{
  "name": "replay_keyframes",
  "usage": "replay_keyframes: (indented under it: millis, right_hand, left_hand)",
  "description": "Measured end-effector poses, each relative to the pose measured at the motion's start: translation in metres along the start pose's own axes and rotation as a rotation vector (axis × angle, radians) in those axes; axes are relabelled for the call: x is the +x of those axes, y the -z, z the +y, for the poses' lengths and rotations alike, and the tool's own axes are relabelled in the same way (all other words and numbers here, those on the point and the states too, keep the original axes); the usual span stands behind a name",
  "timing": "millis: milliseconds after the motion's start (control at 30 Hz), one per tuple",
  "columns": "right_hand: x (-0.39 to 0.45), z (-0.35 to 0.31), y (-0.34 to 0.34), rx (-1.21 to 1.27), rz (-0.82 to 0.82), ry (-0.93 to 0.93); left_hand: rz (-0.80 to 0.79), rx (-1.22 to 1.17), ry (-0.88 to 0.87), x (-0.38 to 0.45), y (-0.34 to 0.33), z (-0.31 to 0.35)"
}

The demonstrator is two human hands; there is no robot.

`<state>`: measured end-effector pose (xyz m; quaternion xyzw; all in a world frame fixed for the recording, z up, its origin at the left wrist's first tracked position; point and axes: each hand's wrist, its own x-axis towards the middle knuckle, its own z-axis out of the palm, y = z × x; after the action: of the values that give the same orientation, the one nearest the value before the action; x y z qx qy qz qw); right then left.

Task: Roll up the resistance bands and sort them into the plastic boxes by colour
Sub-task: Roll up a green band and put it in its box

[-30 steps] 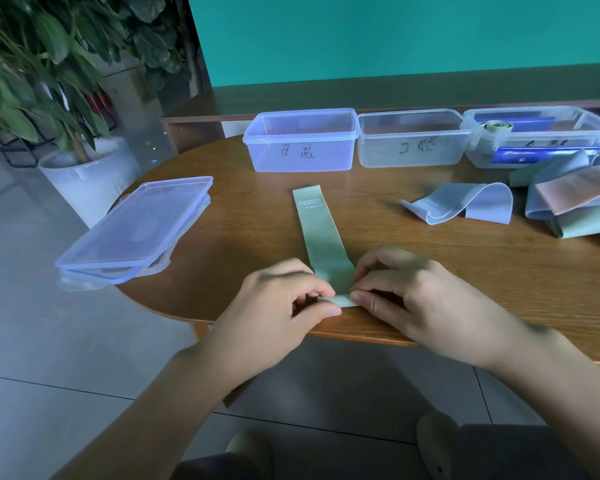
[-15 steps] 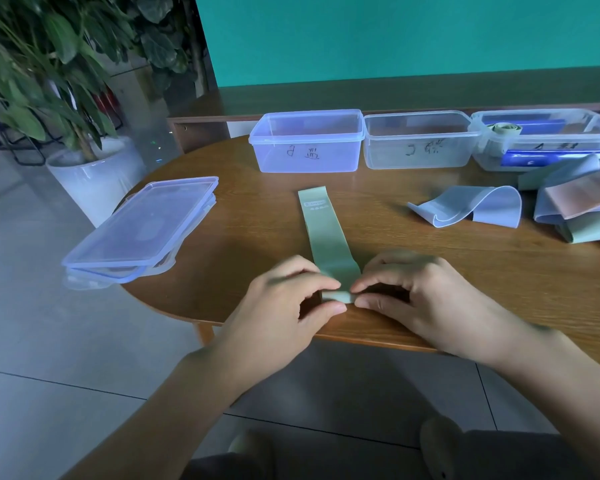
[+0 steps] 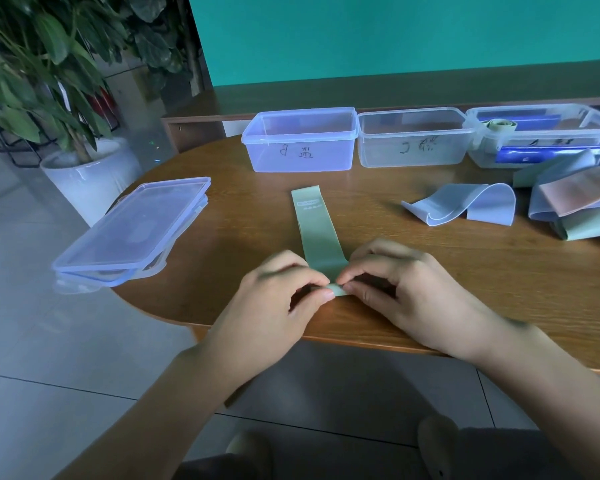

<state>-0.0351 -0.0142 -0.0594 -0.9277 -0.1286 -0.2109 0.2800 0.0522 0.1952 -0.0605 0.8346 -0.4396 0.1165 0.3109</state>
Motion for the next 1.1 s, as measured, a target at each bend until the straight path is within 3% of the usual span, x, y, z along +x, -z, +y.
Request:
replay_keyframes:
  millis: [267,533,1100]
  right_hand:
    - [0.005,0.007,0.000,-0.007,-0.074,-0.031]
    - [0.009,0.012,-0.002,-0.029,-0.071,-0.043]
    - [0.017,0.013,-0.003,-0.033,-0.025,-0.062]
  left_hand:
    - [0.096,0.004,-0.010,0.004,-0.003,-0.003]
    - [-0.031,0.003,0.087,0.007,-0.002,0.000]
    - [0.012,0.076,0.066,0.013,-0.008,-0.004]
